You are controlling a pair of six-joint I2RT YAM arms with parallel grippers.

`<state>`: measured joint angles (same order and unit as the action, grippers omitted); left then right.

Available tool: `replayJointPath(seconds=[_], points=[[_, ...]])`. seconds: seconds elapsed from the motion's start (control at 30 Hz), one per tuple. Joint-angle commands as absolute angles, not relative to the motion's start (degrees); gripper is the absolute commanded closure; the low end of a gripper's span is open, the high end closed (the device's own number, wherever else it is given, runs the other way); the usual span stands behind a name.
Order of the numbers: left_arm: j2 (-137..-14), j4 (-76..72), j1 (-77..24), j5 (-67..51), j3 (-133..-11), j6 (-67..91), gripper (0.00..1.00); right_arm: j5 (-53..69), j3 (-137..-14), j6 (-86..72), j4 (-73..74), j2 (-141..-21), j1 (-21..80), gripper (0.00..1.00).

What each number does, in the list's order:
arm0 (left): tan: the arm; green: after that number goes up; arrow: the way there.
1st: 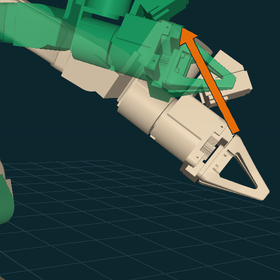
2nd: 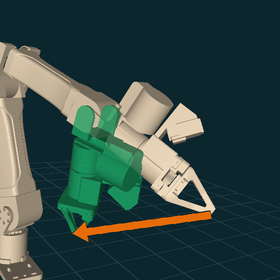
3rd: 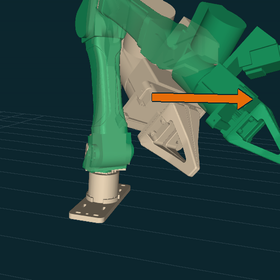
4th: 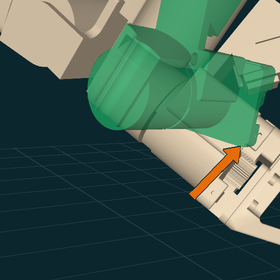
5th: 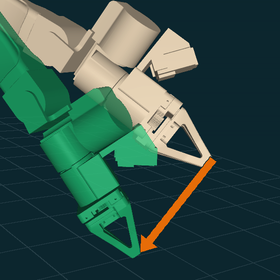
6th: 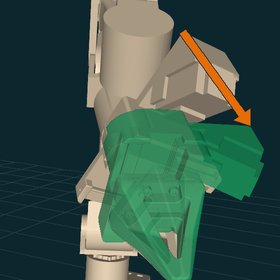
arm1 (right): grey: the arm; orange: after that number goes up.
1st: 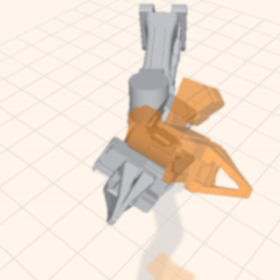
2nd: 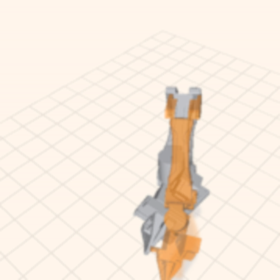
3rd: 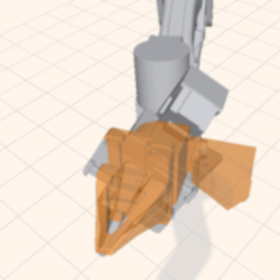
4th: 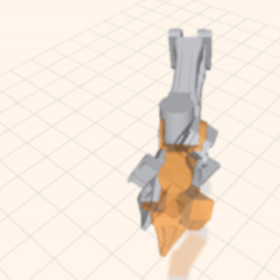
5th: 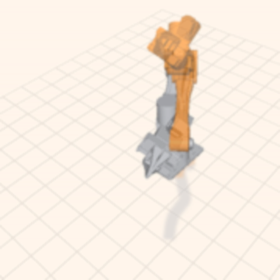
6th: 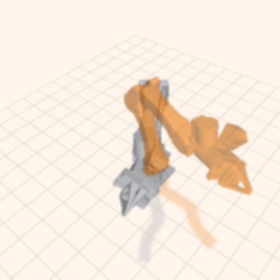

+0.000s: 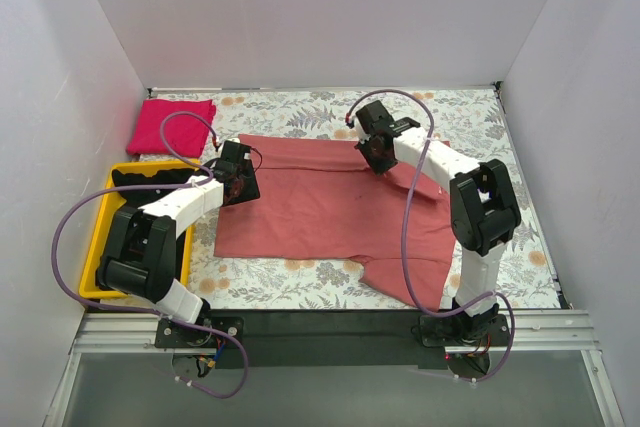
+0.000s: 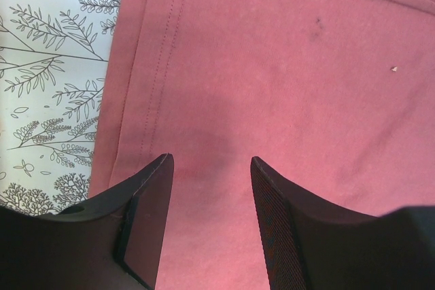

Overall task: Fold and stack the t-shirts
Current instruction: Fold the tshirt

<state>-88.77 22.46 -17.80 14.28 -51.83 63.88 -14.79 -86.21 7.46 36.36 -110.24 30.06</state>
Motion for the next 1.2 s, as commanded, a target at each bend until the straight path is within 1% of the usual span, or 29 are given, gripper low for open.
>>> replayJointPath(seconds=[0.0,0.13,0.3,0.33,0.4,0.43,0.5,0.53,0.6,0.67,0.73,0.77,0.8,0.83,0.87,0.9,0.93,1.0,1.07,1.17], points=[[-88.5,22.9,-17.8,14.3,-53.6,63.4,0.52,-7.8,-90.0,2.7,43.1,-112.8,30.4,0.99],[-88.8,23.0,-17.8,14.2,-53.7,63.3,0.52,-4.3,-92.7,0.6,46.7,-114.6,30.4,0.99],[-88.8,23.1,-17.8,14.0,-53.8,63.3,0.52,-0.6,-92.6,0.4,47.3,-116.3,30.3,0.98],[-88.9,23.1,-17.8,13.9,-53.7,63.3,0.52,1.6,-92.7,0.4,47.2,-116.5,30.3,0.90],[-89.0,23.2,-17.8,13.6,-53.8,63.2,0.52,3.5,-93.0,0.4,47.4,-116.8,30.4,0.79],[-89.0,23.2,-17.8,13.4,-53.9,63.1,0.52,4.8,-93.2,0.4,47.4,-116.5,30.3,0.68],[-89.0,23.3,-17.8,13.0,-53.9,63.1,0.52,5.4,-93.4,0.4,47.2,-114.8,30.3,0.59],[-88.9,23.2,-17.7,12.8,-53.8,63.3,0.52,4.2,-93.4,0.4,47.2,-114.0,30.3,0.52],[-88.2,22.9,-17.8,11.3,-53.8,63.7,0.52,1.9,-93.0,0.4,47.0,-110.9,29.8,0.48],[-87.5,22.2,-18.1,7.9,-53.9,64.4,0.52,-2.0,-91.9,-2.2,46.8,-108.4,28.1,0.47],[-87.1,22.3,-19.2,5.3,-54.8,66.4,0.51,-4.5,-88.0,-4.3,45.9,-104.1,25.8,0.47],[-86.9,22.4,-19.8,3.8,-55.6,67.3,0.51,-4.3,-85.6,-5.7,44.9,-102.4,24.2,0.47],[-87.0,22.3,-20.4,0.8,-57.4,68.2,0.51,-3.4,-83.1,-8.8,43.8,-98.7,20.3,0.48],[-87.5,21.9,-21.7,0.1,-58.5,70.2,0.51,-0.3,-77.0,-10.2,40.1,-96.7,18.0,0.48],[-88.1,21.5,-22.4,-2.4,-59.6,71.3,0.51,3.2,-73.7,-11.6,38.1,-94.7,15.6,0.49],[-88.9,21.1,-23.1,-4.3,-62.0,72.4,0.51,5.3,-70.5,-14.7,35.4,-90.5,10.9,0.49],[-90.1,20.4,-24.6,-7.2,-63.3,74.3,0.51,9.1,-64.0,-16.2,33.2,-88.5,8.7,0.50],[-94.1,19.7,-27.1,-9.7,-67.5,76.2,0.51,13.8,-58.7,-19.7,27.4,-83.9,2.8,0.51],[-98.9,18.7,-28.9,-13.0,-70.5,78.3,0.51,15.8,-53.0,-21.7,22.9,-80.5,-2.3,0.52],[-105.2,18.0,-32.1,-14.8,-76.2,80.2,0.50,19.2,-47.5,-24.8,18.0,-77.9,-6.9,0.54]])
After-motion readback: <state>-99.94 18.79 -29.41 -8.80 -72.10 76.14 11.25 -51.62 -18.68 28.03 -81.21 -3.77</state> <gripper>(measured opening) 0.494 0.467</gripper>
